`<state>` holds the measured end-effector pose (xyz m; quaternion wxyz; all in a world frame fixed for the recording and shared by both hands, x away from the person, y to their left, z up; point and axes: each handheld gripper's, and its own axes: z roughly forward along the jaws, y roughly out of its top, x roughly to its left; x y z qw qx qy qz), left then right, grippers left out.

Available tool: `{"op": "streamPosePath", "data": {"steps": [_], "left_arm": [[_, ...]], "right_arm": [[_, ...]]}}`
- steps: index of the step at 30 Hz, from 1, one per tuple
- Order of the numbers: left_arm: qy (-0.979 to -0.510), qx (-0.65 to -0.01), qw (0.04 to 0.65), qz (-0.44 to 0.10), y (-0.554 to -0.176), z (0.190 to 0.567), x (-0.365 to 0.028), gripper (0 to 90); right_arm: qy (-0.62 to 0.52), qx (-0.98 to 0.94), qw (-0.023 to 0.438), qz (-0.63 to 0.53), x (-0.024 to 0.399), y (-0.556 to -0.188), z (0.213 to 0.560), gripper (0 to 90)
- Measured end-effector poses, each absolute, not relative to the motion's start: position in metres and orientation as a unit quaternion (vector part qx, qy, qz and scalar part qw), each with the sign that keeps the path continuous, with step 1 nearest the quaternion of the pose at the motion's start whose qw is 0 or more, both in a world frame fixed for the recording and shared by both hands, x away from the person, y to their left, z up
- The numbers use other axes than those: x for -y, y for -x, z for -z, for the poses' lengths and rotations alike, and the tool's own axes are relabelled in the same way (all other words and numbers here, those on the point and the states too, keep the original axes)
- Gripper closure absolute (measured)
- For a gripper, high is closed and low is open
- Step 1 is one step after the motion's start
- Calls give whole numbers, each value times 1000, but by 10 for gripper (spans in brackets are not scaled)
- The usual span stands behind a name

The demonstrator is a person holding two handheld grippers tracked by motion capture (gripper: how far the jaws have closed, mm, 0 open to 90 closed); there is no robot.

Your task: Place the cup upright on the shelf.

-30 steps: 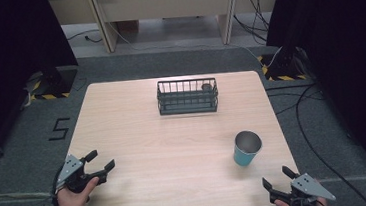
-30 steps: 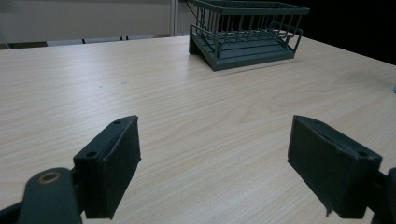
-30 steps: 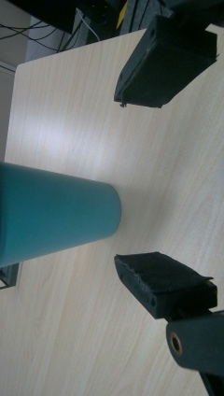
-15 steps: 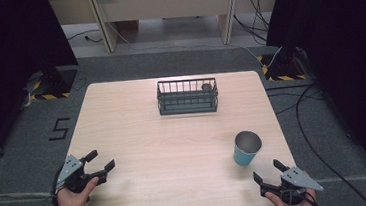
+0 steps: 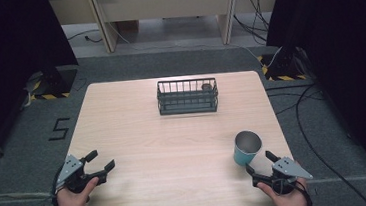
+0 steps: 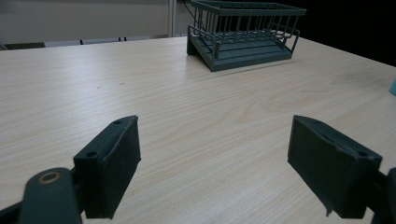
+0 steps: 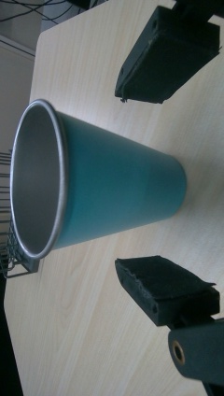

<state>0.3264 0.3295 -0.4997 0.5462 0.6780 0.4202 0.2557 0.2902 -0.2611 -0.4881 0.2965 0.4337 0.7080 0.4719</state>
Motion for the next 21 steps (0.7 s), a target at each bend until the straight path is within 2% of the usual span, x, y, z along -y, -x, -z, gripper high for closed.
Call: {"op": "streamPosePath", "data": {"steps": [21], "left_arm": [[-678,-419,548,-255,-326,500,-329,165]], "right_arm": [[-435,-701,291,-484,244,-328,490,146]]}}
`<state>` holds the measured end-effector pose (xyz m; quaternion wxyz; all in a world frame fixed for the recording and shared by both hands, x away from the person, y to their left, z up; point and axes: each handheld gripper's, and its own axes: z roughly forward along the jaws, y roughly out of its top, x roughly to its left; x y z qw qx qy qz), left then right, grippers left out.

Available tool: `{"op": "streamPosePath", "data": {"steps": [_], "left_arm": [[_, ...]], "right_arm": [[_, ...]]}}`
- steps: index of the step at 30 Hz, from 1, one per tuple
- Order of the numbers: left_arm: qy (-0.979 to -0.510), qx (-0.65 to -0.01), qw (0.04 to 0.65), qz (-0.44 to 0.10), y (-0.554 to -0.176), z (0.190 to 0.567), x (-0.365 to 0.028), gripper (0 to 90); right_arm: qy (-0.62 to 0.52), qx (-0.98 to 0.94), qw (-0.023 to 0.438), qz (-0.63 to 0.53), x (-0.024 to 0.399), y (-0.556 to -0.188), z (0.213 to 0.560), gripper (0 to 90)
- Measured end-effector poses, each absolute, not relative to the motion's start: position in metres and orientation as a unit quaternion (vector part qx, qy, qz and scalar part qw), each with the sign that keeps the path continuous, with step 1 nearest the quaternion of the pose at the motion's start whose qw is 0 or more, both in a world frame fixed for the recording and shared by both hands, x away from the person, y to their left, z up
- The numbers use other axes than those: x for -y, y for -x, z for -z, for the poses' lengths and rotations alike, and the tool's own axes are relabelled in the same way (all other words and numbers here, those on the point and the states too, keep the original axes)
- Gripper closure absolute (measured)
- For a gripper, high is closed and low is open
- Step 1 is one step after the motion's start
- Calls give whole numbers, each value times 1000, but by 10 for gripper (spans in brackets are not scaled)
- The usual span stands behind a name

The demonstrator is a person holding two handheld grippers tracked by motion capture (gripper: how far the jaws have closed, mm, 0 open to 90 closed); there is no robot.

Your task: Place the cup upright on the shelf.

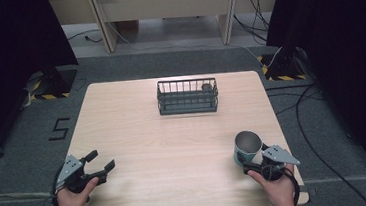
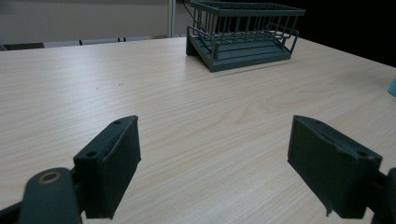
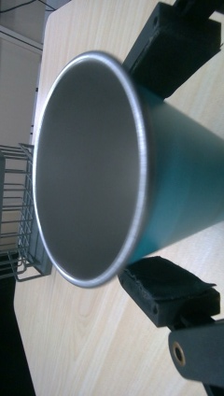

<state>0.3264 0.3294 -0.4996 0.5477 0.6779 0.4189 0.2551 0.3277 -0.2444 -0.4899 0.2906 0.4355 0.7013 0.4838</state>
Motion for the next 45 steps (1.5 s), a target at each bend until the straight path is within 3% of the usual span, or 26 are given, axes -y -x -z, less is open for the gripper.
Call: {"op": "streamPosePath", "data": {"steps": [45], "left_arm": [[-679,-417,548,-255,-326,499,-330,165]], "right_arm": [[-411,-691,311,-506,227,-349,472,156]]}}
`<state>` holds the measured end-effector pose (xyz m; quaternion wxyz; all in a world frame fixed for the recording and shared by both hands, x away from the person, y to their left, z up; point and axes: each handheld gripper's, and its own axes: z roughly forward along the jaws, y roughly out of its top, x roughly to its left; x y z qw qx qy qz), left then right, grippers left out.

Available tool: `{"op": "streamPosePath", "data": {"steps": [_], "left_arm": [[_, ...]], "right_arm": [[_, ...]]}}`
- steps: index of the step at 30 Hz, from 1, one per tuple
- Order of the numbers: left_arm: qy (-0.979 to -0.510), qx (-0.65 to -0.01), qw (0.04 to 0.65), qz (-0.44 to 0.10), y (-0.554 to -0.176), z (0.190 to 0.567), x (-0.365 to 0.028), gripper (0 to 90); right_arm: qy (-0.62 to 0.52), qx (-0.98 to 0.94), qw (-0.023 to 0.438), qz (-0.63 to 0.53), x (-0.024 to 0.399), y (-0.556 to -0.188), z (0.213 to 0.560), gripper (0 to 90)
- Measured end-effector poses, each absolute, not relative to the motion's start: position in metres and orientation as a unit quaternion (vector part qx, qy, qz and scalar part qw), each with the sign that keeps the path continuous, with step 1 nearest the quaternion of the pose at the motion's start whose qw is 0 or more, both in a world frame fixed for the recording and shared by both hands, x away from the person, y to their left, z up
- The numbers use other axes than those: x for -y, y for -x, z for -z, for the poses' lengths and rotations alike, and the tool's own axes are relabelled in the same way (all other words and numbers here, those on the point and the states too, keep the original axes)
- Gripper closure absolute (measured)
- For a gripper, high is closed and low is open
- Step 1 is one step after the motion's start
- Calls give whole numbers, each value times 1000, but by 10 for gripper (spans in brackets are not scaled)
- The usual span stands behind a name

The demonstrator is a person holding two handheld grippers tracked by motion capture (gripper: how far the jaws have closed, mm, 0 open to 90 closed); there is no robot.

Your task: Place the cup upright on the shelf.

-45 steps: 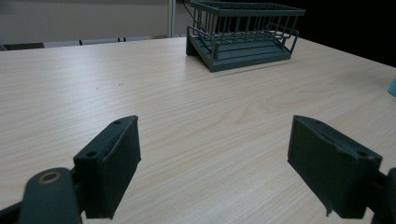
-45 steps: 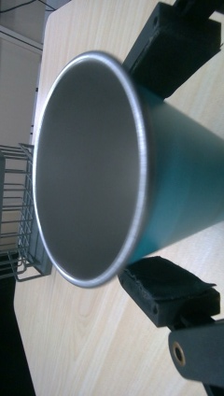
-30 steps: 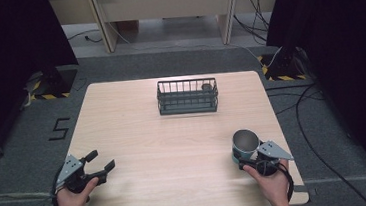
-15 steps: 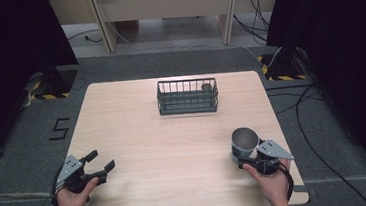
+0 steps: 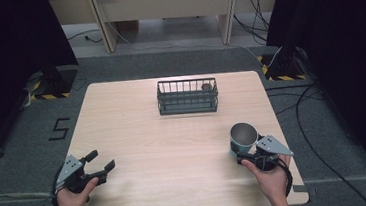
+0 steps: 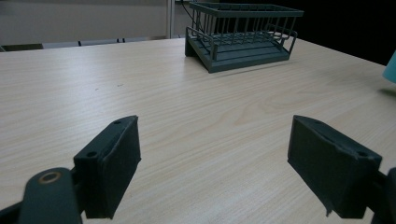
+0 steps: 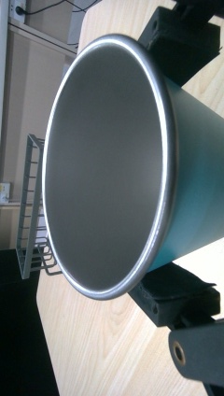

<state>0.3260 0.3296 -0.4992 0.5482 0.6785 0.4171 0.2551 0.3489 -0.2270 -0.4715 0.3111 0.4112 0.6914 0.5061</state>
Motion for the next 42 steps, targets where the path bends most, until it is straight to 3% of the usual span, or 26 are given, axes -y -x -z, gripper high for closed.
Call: {"op": "streamPosePath", "data": {"steps": [42], "left_arm": [[-679,-417,549,-253,-326,499,-330,166]], "right_arm": [[-395,-682,317,-528,203,-388,444,157]]}}
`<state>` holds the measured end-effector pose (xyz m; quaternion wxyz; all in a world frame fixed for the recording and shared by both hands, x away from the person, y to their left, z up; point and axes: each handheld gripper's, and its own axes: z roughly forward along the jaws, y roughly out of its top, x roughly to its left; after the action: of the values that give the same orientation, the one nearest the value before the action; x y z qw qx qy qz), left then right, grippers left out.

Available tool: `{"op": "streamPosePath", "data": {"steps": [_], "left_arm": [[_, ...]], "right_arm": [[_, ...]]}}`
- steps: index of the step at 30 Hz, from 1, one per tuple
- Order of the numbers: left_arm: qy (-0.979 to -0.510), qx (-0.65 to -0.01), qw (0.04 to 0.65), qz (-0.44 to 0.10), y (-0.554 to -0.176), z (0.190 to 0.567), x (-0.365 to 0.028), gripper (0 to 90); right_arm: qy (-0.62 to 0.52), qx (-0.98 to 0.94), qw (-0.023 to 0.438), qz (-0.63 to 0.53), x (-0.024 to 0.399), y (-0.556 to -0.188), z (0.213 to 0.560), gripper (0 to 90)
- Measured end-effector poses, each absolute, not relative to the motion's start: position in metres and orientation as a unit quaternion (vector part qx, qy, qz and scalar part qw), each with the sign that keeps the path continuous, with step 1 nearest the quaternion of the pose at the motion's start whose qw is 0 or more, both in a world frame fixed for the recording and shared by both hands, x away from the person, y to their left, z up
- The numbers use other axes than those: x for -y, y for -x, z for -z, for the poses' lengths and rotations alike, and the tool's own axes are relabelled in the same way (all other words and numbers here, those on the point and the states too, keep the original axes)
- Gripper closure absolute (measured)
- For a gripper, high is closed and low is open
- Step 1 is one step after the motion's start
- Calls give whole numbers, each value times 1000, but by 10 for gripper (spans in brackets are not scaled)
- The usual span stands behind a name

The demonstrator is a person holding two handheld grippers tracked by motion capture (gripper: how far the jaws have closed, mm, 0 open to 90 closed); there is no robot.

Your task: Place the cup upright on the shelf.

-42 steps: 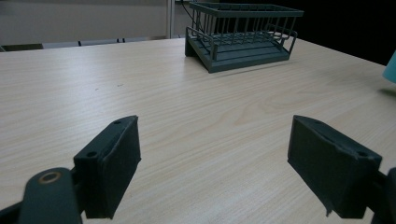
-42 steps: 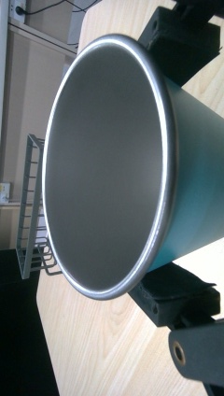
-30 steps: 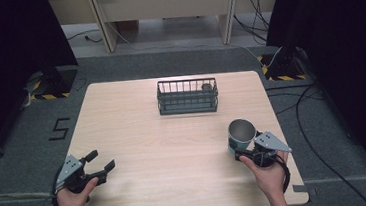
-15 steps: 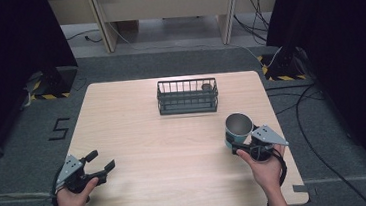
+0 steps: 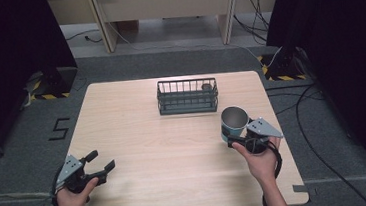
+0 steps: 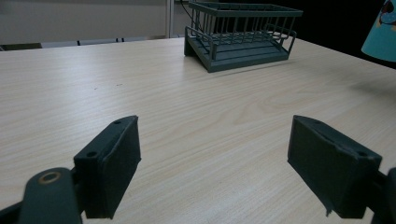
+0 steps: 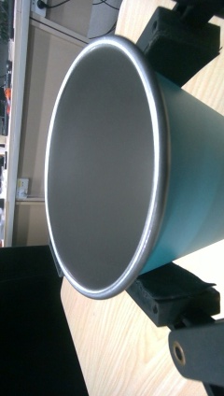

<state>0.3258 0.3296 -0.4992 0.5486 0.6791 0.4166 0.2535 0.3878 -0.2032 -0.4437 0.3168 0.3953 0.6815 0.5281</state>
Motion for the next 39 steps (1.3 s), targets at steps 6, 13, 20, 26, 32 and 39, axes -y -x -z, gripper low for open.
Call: {"op": "streamPosePath", "data": {"steps": [6,13,20,26,32,39], "left_arm": [[-679,-417,548,-254,-326,499,-330,166],[-680,-416,548,-254,-326,499,-330,166],[-680,-416,548,-253,-326,499,-330,166],[-680,-416,548,-253,-326,499,-330,166],[-680,-416,548,-253,-326,499,-330,166],[-679,-416,549,-253,-325,499,-330,166]], "right_arm": [[-391,-681,319,-531,198,-395,439,157],[-389,-680,319,-533,194,-401,435,157],[-385,-681,318,-536,186,-408,432,157],[-382,-681,319,-537,182,-413,429,157],[-377,-682,319,-539,175,-420,425,157],[-374,-678,321,-545,168,-430,419,157]]}}
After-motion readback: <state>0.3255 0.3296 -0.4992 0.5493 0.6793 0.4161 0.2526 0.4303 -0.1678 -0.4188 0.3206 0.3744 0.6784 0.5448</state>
